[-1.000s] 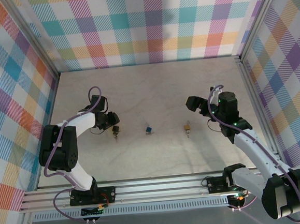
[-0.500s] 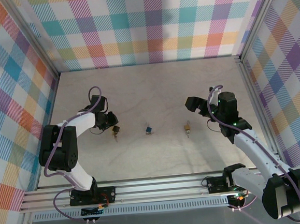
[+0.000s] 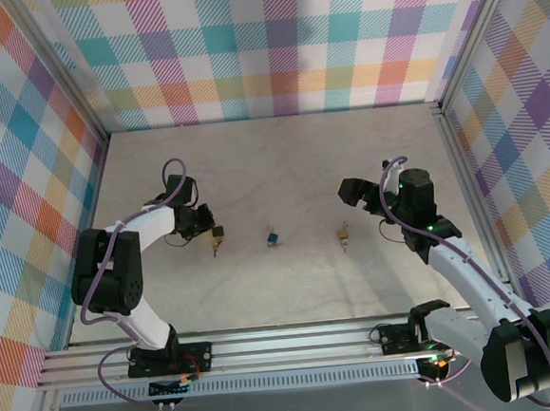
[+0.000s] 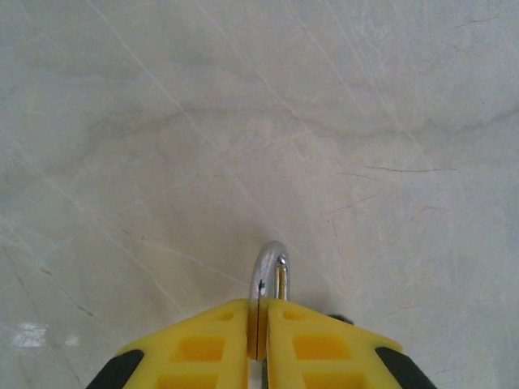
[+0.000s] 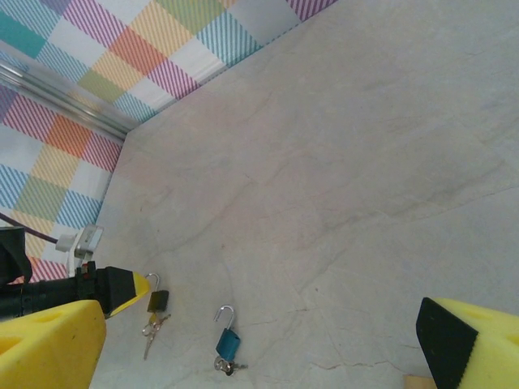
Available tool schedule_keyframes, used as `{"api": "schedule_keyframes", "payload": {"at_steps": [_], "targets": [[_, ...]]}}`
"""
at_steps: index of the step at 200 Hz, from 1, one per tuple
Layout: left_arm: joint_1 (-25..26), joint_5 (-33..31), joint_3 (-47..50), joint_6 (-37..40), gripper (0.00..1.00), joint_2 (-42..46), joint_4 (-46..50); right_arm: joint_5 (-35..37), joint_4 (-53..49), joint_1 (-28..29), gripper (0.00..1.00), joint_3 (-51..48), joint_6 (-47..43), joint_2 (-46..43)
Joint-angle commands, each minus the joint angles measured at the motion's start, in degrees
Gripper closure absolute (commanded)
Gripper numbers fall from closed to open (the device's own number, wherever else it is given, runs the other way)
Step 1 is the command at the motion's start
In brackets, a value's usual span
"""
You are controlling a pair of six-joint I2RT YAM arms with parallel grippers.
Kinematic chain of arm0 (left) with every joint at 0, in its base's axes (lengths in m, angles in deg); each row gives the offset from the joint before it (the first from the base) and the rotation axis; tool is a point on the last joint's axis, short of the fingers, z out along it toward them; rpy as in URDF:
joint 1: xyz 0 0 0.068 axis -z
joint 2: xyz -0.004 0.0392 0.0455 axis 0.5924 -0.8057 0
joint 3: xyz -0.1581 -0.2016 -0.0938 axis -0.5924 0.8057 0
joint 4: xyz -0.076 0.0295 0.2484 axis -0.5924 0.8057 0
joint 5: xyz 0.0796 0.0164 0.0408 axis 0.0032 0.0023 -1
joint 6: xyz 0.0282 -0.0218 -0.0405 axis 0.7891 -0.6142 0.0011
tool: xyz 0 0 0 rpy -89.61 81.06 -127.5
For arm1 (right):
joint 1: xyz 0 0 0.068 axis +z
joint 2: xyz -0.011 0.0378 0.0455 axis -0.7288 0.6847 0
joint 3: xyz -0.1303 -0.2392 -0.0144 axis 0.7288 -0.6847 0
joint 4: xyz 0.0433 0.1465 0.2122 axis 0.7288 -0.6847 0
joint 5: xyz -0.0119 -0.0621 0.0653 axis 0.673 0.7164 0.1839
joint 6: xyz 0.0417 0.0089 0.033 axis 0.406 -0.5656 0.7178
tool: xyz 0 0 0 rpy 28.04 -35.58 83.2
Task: Lock with the key
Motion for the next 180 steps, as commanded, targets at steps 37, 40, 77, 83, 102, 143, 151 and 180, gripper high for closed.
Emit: {"api": "schedule_keyframes", "payload": {"at_steps": [37,40,77,83,102,143,151,180], "targets": [[0.31,-0.86,-0.35,0.61,0.92,1.92,0.46,-3.42,0.71,2.35,0.01,2.24,-0.99,3.26],[0.34,-0.91,-0.32,0.60,0.92,2.00,0.46,-3.43,0.70,2.47,0.01,2.35,-1.04,3.46],[0.37,-0.78,-0.35,0.73,0.99,2.92,0.46,-3.69,-0.01,4.64,0.01,3.66,-2.44,5.59],[0.37,-0.78,-0.35,0.71,1.00,3.06,0.46,-3.77,-0.07,4.88,0.01,3.81,-2.60,5.90],[0.47,-0.44,-0.34,0.69,1.00,3.84,0.59,-4.36,0.07,6.02,0.01,4.41,-3.23,6.89],[1.37,0.88,1.04,-1.18,1.00,9.01,-0.74,-8.17,1.26,9.83,0.01,6.35,-4.47,11.12],[1.63,0.87,1.46,-1.71,1.00,10.54,-1.15,-9.51,2.06,10.36,0.01,6.59,-4.23,12.06],[2.38,1.73,2.63,-4.06,1.00,16.33,-1.26,-13.52,5.37,13.32,0.01,7.10,-4.13,14.79]]}}
